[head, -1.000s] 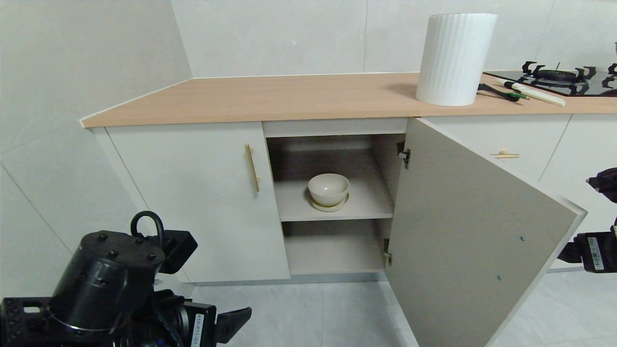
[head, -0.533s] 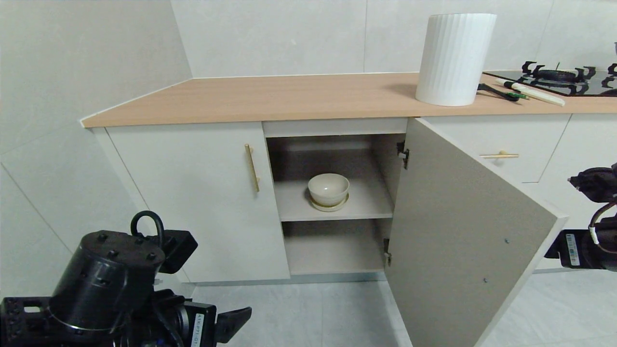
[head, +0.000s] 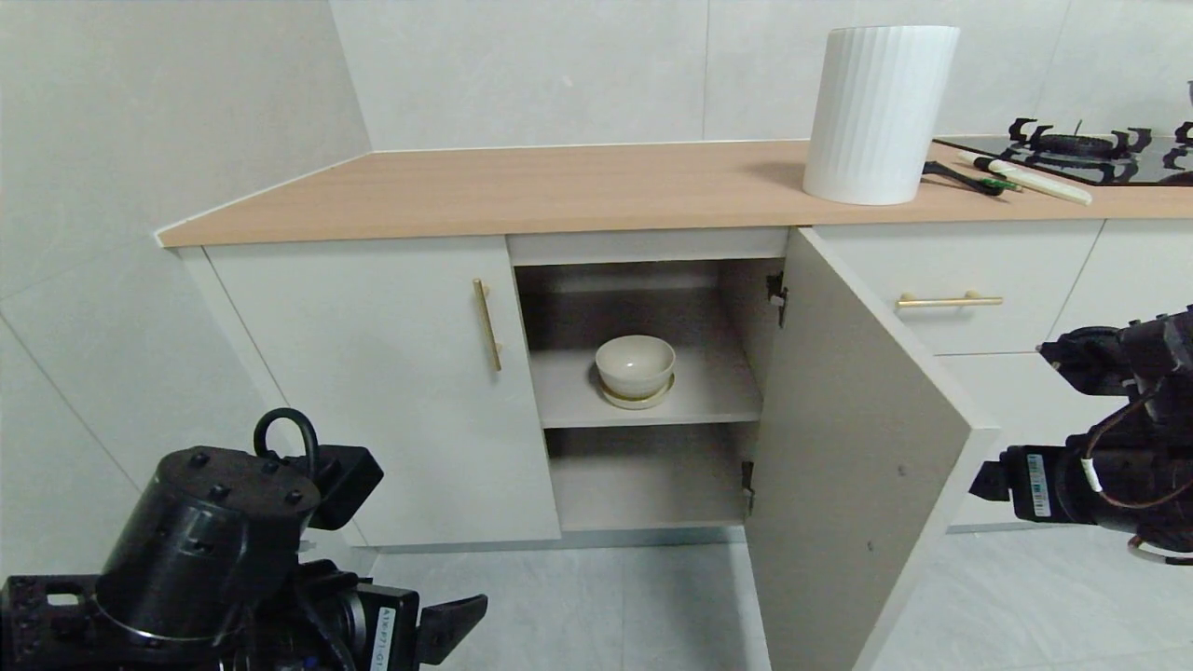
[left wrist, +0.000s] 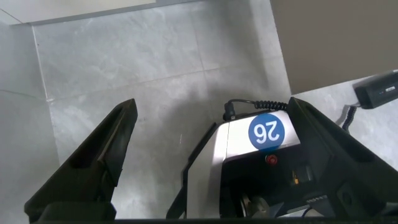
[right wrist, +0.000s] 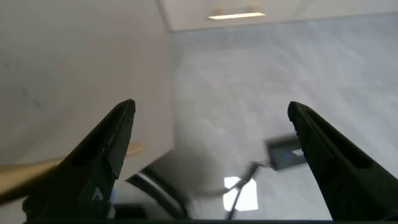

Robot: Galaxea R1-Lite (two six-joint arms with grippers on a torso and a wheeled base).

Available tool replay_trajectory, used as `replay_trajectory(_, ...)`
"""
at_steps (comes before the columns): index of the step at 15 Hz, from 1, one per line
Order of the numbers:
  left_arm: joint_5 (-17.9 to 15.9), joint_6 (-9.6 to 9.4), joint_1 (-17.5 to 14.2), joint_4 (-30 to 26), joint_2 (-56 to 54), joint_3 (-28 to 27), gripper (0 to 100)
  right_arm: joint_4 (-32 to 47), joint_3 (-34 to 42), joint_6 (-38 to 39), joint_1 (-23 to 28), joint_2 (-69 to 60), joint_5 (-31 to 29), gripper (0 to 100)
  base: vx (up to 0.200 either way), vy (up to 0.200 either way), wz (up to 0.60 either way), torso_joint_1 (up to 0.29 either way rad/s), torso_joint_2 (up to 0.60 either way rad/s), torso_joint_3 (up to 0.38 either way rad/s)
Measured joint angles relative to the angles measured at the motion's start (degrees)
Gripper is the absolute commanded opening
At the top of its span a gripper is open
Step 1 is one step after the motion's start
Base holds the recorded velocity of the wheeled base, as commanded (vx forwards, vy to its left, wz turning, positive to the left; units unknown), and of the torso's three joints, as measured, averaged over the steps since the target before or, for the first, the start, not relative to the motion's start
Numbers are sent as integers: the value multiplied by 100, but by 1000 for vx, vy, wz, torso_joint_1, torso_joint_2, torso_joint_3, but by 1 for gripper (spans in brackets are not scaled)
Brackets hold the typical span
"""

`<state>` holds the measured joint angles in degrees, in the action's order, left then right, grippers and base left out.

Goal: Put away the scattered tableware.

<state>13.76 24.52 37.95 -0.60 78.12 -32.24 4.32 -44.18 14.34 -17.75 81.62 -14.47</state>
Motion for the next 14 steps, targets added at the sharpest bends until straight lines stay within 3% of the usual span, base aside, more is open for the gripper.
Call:
replay_trajectory(9,2,-5,0,-22,-39,-9,100,-1682,293,162,-956,791,221,100,0,0,0,0,0,0)
replay_trajectory(14,11,-40,-22,-24,-127,-20,100,-1737,-218,121,-1279,1428,391,100,0,0,0,0,0,0)
